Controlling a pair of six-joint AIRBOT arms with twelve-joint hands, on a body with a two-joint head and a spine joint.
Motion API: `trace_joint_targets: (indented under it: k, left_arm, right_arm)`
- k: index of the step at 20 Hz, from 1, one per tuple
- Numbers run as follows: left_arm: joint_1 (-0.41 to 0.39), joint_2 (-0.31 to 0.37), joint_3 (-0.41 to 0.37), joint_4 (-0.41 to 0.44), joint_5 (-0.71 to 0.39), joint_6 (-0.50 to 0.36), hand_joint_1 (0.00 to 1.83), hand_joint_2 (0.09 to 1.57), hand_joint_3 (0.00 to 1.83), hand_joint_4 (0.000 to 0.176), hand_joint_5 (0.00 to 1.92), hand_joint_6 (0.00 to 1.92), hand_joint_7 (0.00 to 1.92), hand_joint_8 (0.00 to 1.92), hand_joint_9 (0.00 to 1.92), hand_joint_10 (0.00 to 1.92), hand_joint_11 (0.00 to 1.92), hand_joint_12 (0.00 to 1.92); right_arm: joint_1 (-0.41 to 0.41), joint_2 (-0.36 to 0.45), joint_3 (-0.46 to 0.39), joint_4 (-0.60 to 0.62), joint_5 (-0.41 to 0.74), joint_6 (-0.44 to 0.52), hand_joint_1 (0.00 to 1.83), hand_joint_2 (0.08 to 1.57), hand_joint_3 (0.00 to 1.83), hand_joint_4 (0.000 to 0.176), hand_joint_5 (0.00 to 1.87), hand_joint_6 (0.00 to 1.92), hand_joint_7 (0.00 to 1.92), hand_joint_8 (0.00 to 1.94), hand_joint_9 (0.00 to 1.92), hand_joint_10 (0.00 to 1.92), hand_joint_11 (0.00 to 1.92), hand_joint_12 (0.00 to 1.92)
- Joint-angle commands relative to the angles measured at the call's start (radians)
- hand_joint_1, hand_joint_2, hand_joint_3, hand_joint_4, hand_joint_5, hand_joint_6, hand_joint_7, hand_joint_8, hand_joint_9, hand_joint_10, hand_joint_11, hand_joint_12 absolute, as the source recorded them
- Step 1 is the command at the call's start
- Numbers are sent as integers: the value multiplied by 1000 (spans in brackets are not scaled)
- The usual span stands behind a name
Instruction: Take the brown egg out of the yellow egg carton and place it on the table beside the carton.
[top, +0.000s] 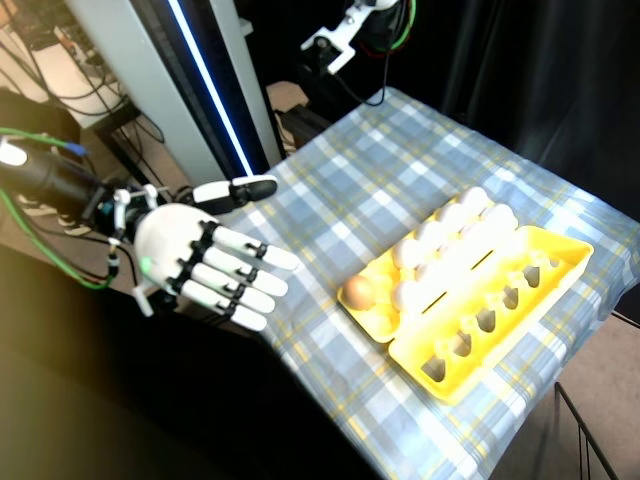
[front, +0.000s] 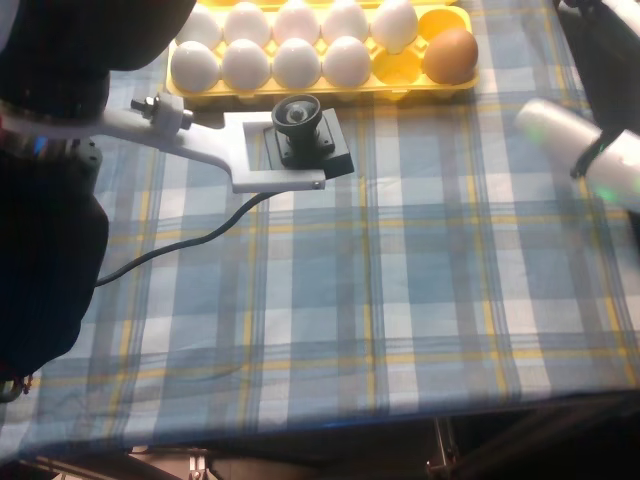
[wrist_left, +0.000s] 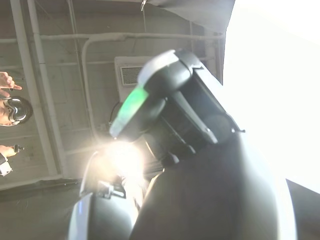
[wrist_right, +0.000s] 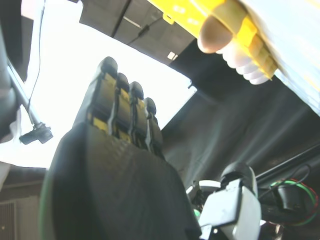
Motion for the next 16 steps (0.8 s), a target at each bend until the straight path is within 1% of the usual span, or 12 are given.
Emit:
trace_joint_targets:
  k: [1,3,4,6,8,10,11,12,13,14,15,16]
  left_arm:
    - [-20,-13,-12,23,-75,-9,156,1279,9,0,824,1915,1205,1921,1263,1921,1100,1921]
    - [-20,-13,-12,23,-75,-9,115,1303,12,0,876,1921,1227,1921,1280,1921,1110,1921]
    - [-20,-13,-12,23,-75,-9,135,1305,9,0,863,1921,1213,1921,1268,1921,1103,1921]
    - [-20,-13,-12,23,-75,-9,156,1304,3,0,854,1905,1187,1921,1226,1921,1067,1921]
    - [-20,-13,-12,23,-75,-9,139,1302,1,0,880,1920,1216,1921,1248,1921,1073,1921]
    - [-20,-12,-12,23,-75,-9,172,1294,0,0,882,1921,1232,1921,1262,1921,1083,1921]
    - [-20,-12,-12,23,-75,-9,193,1286,0,0,891,1921,1236,1921,1261,1921,1061,1921]
    - [-20,-12,-12,23,-75,-9,170,1293,0,0,894,1921,1241,1921,1266,1921,1036,1921]
    - [-20,-12,-12,23,-75,-9,175,1288,0,0,918,1921,1242,1921,1261,1921,1042,1921]
    - [-20,-12,-12,23,-75,-9,170,1292,0,0,914,1921,1256,1921,1286,1921,1108,1921]
    - [-20,-12,-11,23,-75,-9,179,1301,2,0,878,1921,1237,1921,1281,1921,1112,1921]
    - [-20,-12,-11,23,-75,-9,199,1291,0,0,865,1921,1249,1921,1294,1921,1129,1921]
  right_arm:
    - [18,7,11,-31,99,5,180,1231,0,0,218,2,584,2,548,11,317,450]
    - [56,9,37,-50,52,5,159,1221,0,4,219,2,585,4,542,4,308,435]
    - [77,9,52,-64,29,5,169,1220,0,1,223,0,597,0,556,1,326,396]
    - [125,10,87,-86,-40,5,225,1217,0,0,234,3,604,0,537,0,338,315]
    - [169,7,120,-101,-107,5,257,1205,0,0,269,4,626,1,543,1,350,270]
    - [208,-4,156,-118,-173,5,282,1197,0,0,309,11,637,4,541,0,342,246]
    - [232,-13,177,-128,-215,5,227,1195,0,0,324,11,630,0,536,0,331,231]
    - [248,-21,192,-136,-248,5,162,1189,0,0,348,14,609,0,526,0,328,220]
    - [272,-36,216,-148,-294,5,133,1182,0,0,374,3,604,0,529,0,348,199]
    - [282,-43,230,-154,-321,5,104,1169,0,0,402,7,606,1,540,4,347,188]
    - [298,-58,252,-162,-360,5,97,1165,0,0,436,16,627,8,568,13,344,182]
    - [310,-72,271,-166,-393,5,75,1169,0,0,457,17,617,3,554,5,332,170]
